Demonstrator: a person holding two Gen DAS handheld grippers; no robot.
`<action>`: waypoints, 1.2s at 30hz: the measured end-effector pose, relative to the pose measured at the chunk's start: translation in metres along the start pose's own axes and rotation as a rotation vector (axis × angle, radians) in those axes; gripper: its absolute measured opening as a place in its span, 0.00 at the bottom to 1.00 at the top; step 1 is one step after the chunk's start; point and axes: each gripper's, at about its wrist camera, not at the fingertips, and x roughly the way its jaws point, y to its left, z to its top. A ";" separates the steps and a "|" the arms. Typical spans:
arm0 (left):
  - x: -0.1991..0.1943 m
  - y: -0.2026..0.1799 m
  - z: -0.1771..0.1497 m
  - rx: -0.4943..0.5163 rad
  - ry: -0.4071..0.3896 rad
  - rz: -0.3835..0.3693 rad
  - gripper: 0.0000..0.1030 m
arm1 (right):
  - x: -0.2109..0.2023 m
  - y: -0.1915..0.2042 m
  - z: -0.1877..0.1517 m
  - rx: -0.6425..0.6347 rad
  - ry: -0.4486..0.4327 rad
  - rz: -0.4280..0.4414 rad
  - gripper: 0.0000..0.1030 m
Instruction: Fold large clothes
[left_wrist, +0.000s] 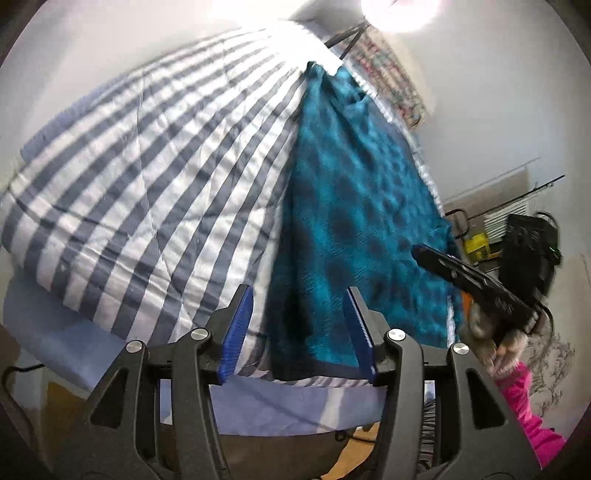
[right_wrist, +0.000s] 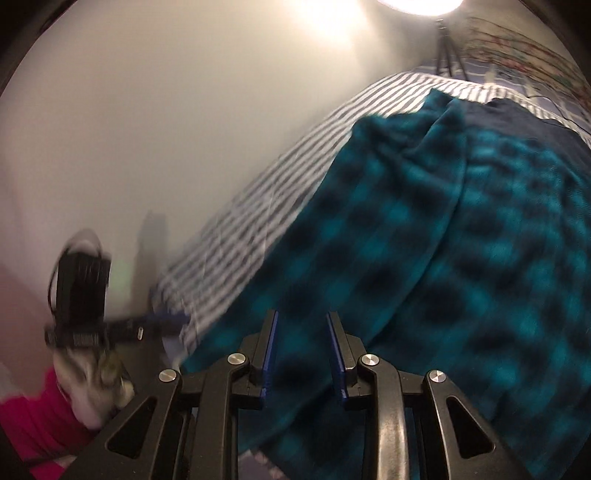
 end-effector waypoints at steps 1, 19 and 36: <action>0.005 0.000 -0.001 -0.002 0.014 0.003 0.50 | 0.004 0.001 -0.004 -0.013 0.010 -0.008 0.26; 0.020 -0.034 -0.012 0.120 -0.009 0.018 0.06 | 0.032 -0.013 -0.010 0.089 0.069 -0.034 0.34; 0.018 -0.036 -0.008 0.162 -0.016 -0.017 0.06 | 0.101 -0.006 0.154 0.187 0.061 -0.185 0.44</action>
